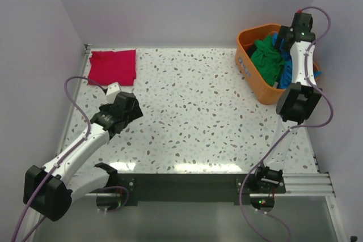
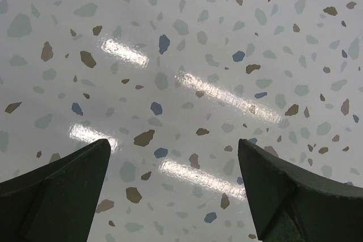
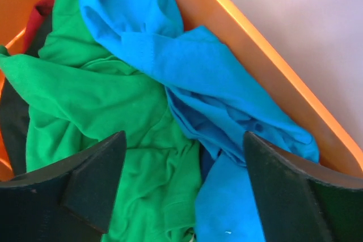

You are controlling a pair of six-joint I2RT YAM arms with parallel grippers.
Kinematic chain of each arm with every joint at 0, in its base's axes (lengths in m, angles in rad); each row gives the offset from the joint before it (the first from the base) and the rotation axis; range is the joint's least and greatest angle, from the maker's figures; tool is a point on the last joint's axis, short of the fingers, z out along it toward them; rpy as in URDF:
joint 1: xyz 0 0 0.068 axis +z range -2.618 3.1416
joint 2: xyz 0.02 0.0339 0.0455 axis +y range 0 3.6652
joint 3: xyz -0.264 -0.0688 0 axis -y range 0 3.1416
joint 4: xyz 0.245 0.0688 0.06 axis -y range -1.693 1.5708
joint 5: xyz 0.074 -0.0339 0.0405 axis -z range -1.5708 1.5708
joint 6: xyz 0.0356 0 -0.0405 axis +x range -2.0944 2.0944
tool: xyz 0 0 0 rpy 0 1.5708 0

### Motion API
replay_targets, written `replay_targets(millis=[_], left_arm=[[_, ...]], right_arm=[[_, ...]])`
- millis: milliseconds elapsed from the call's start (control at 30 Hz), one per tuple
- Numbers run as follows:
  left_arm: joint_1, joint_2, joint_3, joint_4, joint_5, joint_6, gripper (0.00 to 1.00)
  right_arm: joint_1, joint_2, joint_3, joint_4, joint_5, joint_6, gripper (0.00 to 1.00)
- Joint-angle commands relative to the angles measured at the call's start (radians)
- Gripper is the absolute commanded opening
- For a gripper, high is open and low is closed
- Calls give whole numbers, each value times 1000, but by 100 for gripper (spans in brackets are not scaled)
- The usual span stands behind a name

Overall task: Fold and stack the t-shirts
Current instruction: Grab the tshirt from the pile

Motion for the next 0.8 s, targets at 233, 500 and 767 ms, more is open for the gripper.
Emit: replay_targets(millis=[233,500,767], left_arm=[[-3,16,47,32,-67,15,100],[-3,-13,47,45,-58,12,100],[-3,-10,41,51,-64,18,100]], right_arm=[[1,-9,48,-10,15,-46,41],[1,-47,-81,-57,113,-130,49],[-1,-53,-155,-11,146,-118,19]])
